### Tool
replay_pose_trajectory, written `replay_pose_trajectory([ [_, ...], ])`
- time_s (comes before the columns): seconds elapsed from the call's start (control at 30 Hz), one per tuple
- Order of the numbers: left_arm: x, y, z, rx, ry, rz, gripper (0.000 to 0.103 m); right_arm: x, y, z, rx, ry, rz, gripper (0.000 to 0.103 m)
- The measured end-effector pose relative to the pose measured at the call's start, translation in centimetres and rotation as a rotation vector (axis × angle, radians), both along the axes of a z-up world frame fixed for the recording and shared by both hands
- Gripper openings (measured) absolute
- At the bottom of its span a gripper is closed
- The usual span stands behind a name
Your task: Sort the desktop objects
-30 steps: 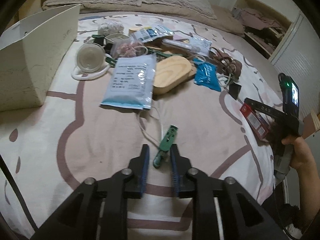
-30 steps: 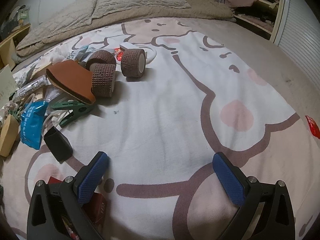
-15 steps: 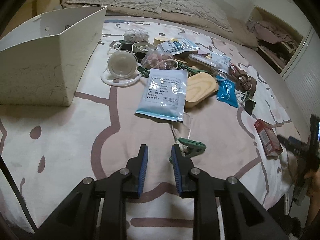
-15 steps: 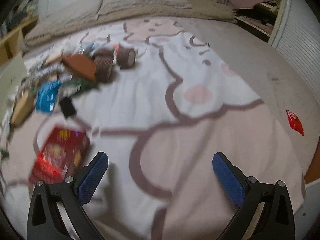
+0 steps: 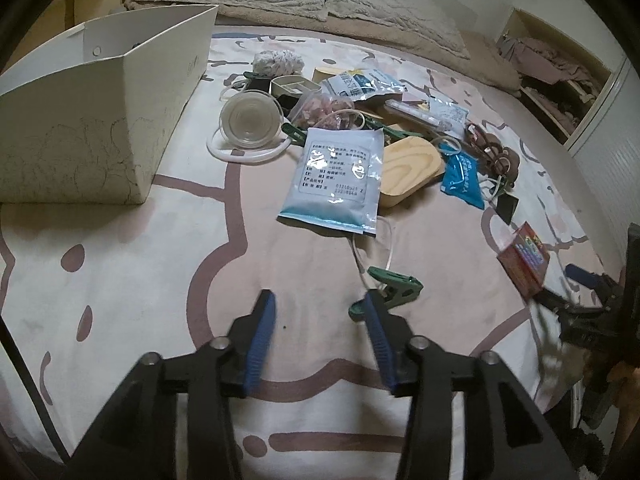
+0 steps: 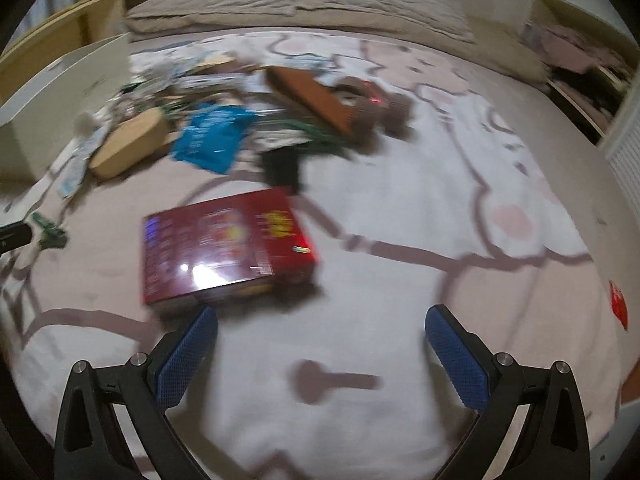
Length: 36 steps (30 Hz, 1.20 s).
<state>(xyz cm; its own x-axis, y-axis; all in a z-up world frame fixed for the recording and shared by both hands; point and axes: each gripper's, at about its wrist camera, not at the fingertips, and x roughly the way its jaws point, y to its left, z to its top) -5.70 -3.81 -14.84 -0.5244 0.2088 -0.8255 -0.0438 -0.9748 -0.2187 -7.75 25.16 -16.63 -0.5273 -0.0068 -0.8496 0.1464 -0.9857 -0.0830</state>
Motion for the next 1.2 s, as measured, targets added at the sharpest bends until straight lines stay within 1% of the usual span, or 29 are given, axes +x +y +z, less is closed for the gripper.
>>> replay_pose_trajectory([
  [0.1,0.0,-0.3,0.3,0.013,0.01,0.01,0.05,1.0,-1.1,0.5,-0.036,0.007,0.082,0.103],
  [0.17,0.0,-0.6,0.5,0.036,0.018,0.011,0.05,1.6,-1.0,0.9,-0.048,0.018,0.104,0.103],
  [0.23,0.0,-0.8,0.6,0.087,0.013,0.001,0.051,1.7,-0.4,1.4,-0.059,0.031,0.096,0.103],
  [0.27,-0.1,-0.8,0.5,0.125,-0.001,-0.01,0.051,1.6,0.2,1.7,-0.074,0.045,0.084,0.103],
  [0.3,-0.2,-0.7,0.4,0.144,-0.012,-0.02,0.052,1.4,0.8,2.1,-0.091,0.058,0.069,0.103],
  [0.33,-0.2,-0.6,0.4,0.152,-0.023,-0.03,0.06,1.0,1.3,2.3,-0.104,0.066,0.055,0.103],
  [0.37,-0.1,-0.2,0.4,0.143,-0.03,-0.045,0.062,0.7,1.8,2.5,-0.118,0.078,0.035,0.103],
  [0.43,0.0,0.5,0.3,0.101,-0.03,-0.066,0.064,-0.1,2.7,2.8,-0.11,0.099,-0.016,0.103],
  [0.47,0.1,1.0,0.2,0.055,-0.032,-0.079,0.064,-0.5,3.1,2.8,-0.091,0.11,-0.045,0.103],
  [0.53,0.1,1.5,-0.1,-0.004,-0.039,-0.088,0.064,-1.3,3.8,2.7,-0.052,0.124,-0.093,0.103],
  [0.6,0.1,1.6,-0.6,-0.031,-0.054,-0.093,0.064,-2.2,4.6,2.4,0.001,0.119,-0.141,0.103],
  [0.7,0.1,1.4,-1.2,-0.045,-0.071,-0.09,0.064,-3.2,5.5,1.5,0.047,0.099,-0.178,0.103],
  [0.83,0.1,1.0,-1.3,-0.045,-0.07,-0.078,0.064,-3.6,6.2,0.2,0.061,0.07,-0.21,0.103],
  [0.93,-0.2,0.6,-1.4,-0.055,-0.062,-0.051,0.064,-3.6,5.7,-0.2,0.042,0.058,-0.192,0.103],
  [1.03,-0.3,0.2,-1.5,-0.051,-0.051,-0.027,0.064,-3.2,4.5,-0.2,0.014,0.043,-0.139,0.103],
  [1.13,-0.3,0.2,-1.4,-0.065,-0.042,-0.02,0.064,-2.5,3.9,0.1,0.042,0.057,-0.138,0.103],
  [1.17,-0.3,0.3,-1.3,-0.07,-0.039,-0.017,0.064,-2.1,3.9,0.5,0.042,0.075,-0.154,0.103],
  [1.2,-0.2,0.3,-1.3,-0.071,-0.038,-0.015,0.064,-1.8,4.1,0.9,0.021,0.095,-0.165,0.103],
])
